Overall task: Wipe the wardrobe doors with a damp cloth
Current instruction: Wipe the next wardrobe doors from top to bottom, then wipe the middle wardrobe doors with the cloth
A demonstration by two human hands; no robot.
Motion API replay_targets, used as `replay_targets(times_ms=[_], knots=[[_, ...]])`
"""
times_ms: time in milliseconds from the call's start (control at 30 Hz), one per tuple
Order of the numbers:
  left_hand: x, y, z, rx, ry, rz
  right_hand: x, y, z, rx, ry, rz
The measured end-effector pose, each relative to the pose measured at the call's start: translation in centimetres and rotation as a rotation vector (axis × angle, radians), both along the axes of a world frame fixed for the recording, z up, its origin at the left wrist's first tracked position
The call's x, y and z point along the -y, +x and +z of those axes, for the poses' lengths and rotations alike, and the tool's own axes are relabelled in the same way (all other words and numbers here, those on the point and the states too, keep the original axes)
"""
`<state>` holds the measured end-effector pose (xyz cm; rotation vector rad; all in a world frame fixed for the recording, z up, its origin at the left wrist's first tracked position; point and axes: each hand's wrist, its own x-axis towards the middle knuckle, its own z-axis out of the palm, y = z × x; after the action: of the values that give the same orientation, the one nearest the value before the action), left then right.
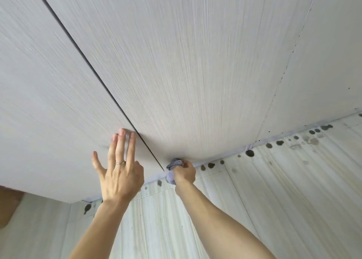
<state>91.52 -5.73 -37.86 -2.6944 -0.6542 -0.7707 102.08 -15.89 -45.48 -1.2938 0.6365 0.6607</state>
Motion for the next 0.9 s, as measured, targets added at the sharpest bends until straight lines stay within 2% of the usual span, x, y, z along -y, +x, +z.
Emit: replay_targets(times_ms=[100, 333, 467, 667, 767, 900], knots=[[-0.7, 0.1, -0.6, 0.024, 0.037, -0.016, 0.5, 0.7, 0.1, -0.008, 0.020, -0.013], [-0.2, 1.3, -2.3, 0.138, 0.032, -0.034, 7.2, 7.7, -1.7, 0.149, -0.199, -0.196], [-0.6, 0.1, -0.9, 0.030, 0.041, -0.025, 9.4, 10.1, -0.3, 0.119, -0.185, -0.193], [1.8, 0.1, 8.1, -0.049, -0.070, -0.010, 13.4, 12.0, 14.2, 0.146, -0.076, -0.121], [4.2, 2.5, 15.9, -0.031, -0.108, -0.069, 14.7, 12.9, 23.3, 0.158, -0.028, -0.108], [8.2, 7.5, 30.0, -0.089, -0.129, -0.199, 16.4, 14.9, 37.3, 0.167, 0.039, -0.099]])
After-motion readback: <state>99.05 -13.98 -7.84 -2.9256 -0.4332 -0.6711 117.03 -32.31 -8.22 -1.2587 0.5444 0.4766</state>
